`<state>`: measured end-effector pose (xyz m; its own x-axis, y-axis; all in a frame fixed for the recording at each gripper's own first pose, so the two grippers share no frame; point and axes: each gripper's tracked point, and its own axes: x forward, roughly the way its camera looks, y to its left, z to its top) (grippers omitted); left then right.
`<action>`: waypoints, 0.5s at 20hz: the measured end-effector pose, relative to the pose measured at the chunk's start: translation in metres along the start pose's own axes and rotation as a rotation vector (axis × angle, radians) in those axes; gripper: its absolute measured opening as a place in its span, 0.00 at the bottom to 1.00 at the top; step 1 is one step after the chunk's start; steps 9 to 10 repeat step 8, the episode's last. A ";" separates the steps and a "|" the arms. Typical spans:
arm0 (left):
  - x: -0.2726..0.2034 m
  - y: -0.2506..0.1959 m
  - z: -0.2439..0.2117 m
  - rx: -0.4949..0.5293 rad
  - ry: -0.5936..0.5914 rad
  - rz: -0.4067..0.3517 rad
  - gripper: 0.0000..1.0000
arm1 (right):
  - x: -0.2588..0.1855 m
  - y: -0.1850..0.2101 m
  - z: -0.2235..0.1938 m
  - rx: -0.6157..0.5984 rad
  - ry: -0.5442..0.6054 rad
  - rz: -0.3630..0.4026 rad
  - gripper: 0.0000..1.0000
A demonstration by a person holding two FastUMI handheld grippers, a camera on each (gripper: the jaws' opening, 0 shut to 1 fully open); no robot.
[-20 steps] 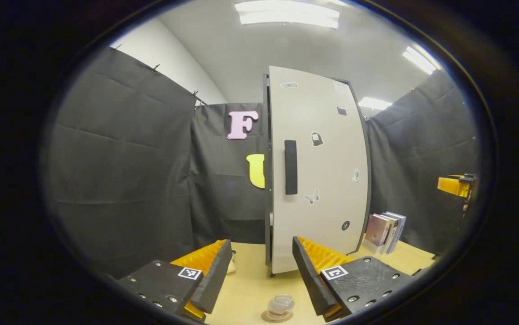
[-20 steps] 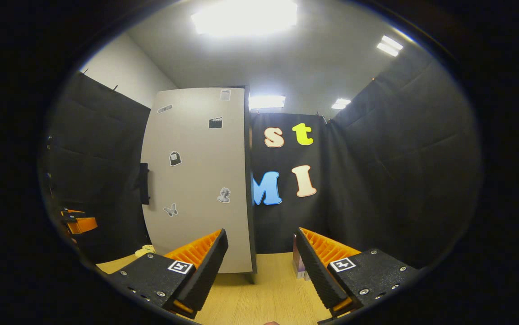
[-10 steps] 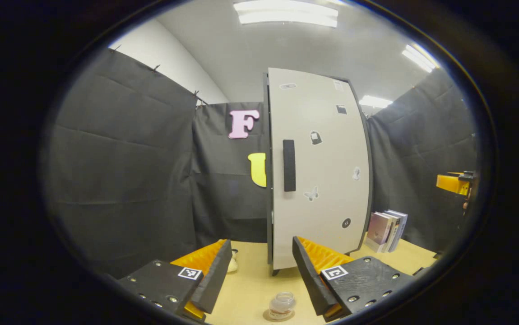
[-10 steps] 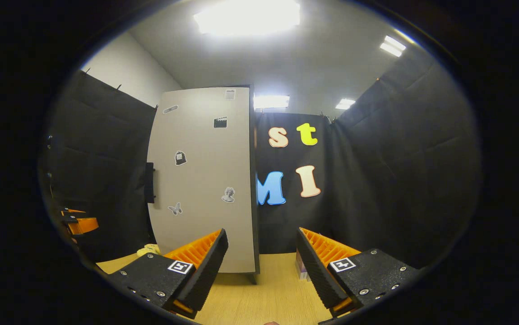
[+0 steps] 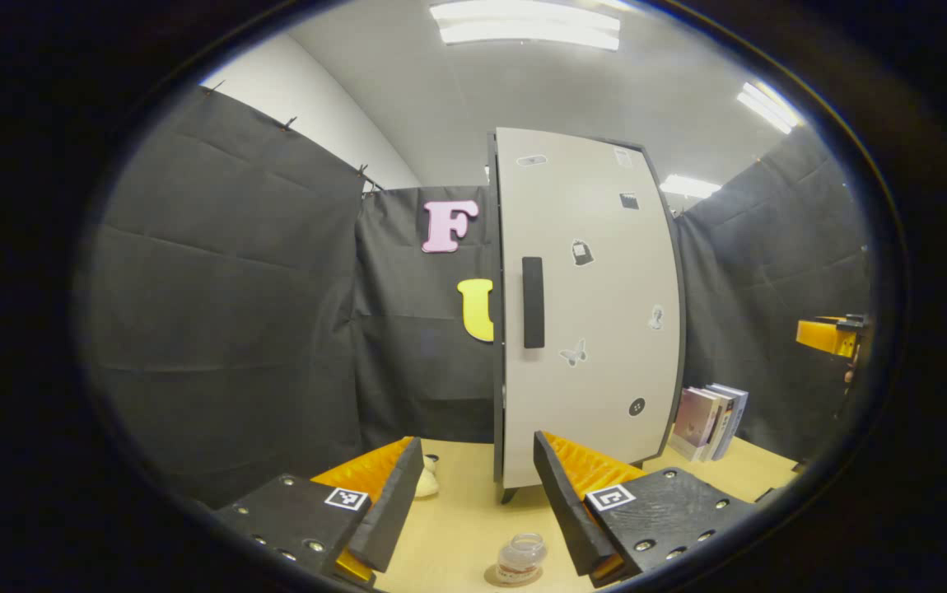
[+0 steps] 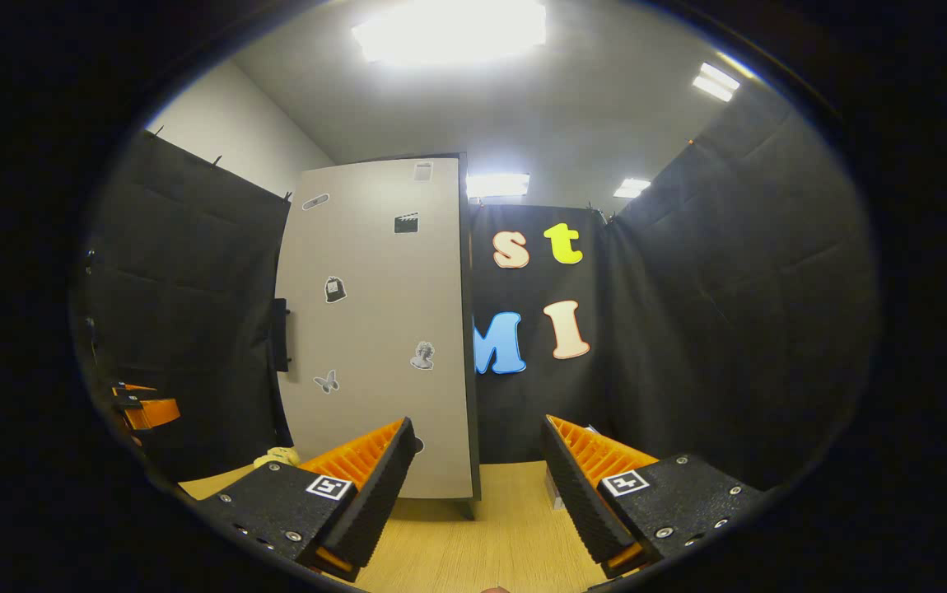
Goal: Open the cabinet door with the right hand, grasp the bottle in the cabinet with the left hand and place it on the coaster, then close the cabinet door with the right hand.
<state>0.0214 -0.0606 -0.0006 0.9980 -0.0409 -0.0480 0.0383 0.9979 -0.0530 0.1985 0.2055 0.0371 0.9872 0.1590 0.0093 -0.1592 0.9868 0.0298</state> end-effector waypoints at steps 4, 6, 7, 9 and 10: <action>-0.001 -0.001 -0.001 0.003 -0.003 0.003 0.81 | 0.000 0.002 0.000 0.003 0.000 0.004 0.94; -0.003 -0.002 -0.002 0.000 -0.006 0.006 0.81 | 0.000 0.004 0.000 0.003 -0.001 0.006 0.94; -0.002 -0.001 -0.002 -0.002 -0.006 0.008 0.81 | 0.001 0.004 0.001 0.003 -0.002 0.007 0.94; -0.003 -0.001 -0.003 -0.003 -0.005 0.010 0.81 | 0.001 0.003 0.001 0.002 -0.002 0.006 0.94; -0.003 -0.001 -0.003 -0.003 -0.005 0.010 0.81 | 0.001 0.003 0.001 0.002 -0.002 0.006 0.94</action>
